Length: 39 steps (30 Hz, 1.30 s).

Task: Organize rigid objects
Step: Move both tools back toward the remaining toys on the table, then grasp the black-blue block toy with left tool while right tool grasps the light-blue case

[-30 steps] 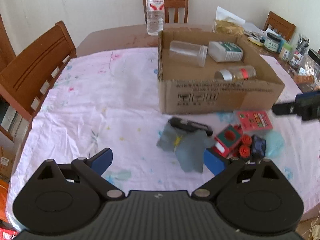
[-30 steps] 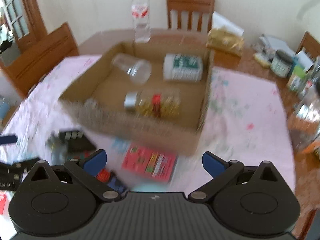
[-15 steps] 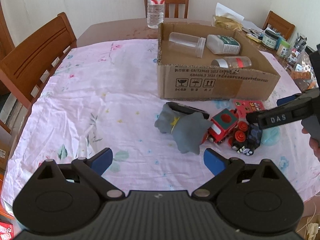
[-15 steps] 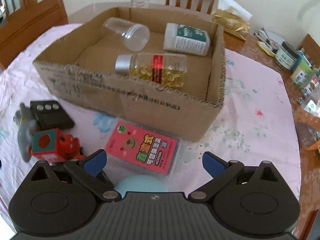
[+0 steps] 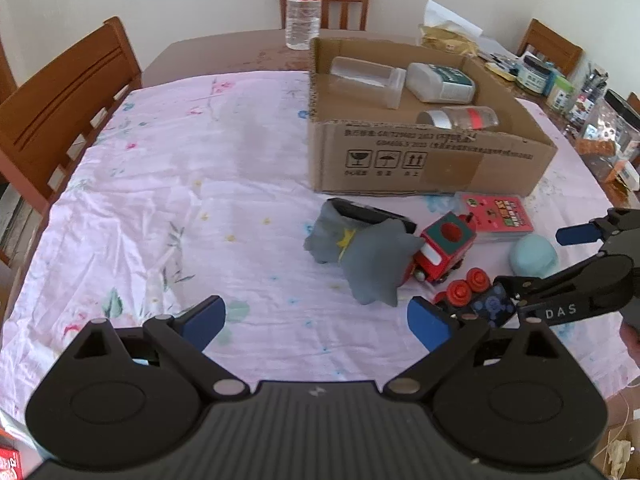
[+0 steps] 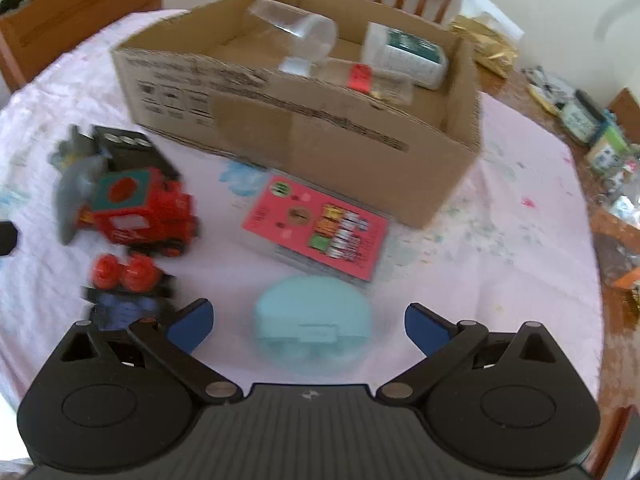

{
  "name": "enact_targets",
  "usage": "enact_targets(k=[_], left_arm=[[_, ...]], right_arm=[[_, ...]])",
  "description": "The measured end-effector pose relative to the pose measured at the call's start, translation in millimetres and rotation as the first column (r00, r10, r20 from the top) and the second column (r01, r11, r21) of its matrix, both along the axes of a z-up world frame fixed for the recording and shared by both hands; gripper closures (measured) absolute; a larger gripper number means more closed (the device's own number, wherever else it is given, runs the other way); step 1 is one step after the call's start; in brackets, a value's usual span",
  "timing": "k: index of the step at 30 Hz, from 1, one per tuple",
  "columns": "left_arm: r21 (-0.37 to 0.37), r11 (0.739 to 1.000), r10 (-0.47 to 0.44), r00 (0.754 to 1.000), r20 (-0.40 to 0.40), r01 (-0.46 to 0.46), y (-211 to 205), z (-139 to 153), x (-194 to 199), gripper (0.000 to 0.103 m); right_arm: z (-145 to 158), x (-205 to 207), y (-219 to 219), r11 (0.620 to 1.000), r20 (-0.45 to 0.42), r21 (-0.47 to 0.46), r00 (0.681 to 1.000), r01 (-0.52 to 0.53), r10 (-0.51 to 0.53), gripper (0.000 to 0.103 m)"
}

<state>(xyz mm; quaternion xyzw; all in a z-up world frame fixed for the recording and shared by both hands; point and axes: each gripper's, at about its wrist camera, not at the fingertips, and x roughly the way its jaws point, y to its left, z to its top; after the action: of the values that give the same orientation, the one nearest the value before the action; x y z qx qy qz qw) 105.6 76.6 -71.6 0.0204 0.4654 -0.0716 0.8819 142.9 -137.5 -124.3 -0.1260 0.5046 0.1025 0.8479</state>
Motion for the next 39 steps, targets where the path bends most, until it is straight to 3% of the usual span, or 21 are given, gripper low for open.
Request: enact_targets(k=[6,14,27,29,34,39], left_arm=[[-0.01,0.999,-0.049,0.999,-0.004,0.049,-10,-2,0,0.006],[0.018,0.999,-0.033,0.999,-0.024,0.033,-31,-3,-5,0.006],[-0.036,0.999,0.029,0.997,-0.068,-0.031,-93,-20,-11,0.006],[-0.043,0.998,0.042,0.997,-0.068,-0.045,-100,-22,-10,0.009],[-0.055,0.996,0.061,0.994,-0.089,-0.066,-116,-29,-6,0.026],[-0.093,0.995,0.039,0.995,-0.096,-0.048,-127,-35,2,0.026]], right_arm=[[1,1,-20,0.999,-0.004,0.008,0.999,0.033,-0.033,0.0],[-1,-9,-69,0.993,-0.045,0.08,0.995,0.089,-0.085,0.0],[-2,-21,-104,0.995,0.01,0.101,1.0,0.004,-0.005,0.0],[-3,-22,-106,0.995,0.022,0.103,1.0,-0.008,0.005,0.0],[-3,-22,-107,0.994,0.032,0.107,0.999,-0.03,0.027,0.0],[-3,-22,-108,0.993,0.034,0.109,0.999,-0.043,0.04,0.0]])
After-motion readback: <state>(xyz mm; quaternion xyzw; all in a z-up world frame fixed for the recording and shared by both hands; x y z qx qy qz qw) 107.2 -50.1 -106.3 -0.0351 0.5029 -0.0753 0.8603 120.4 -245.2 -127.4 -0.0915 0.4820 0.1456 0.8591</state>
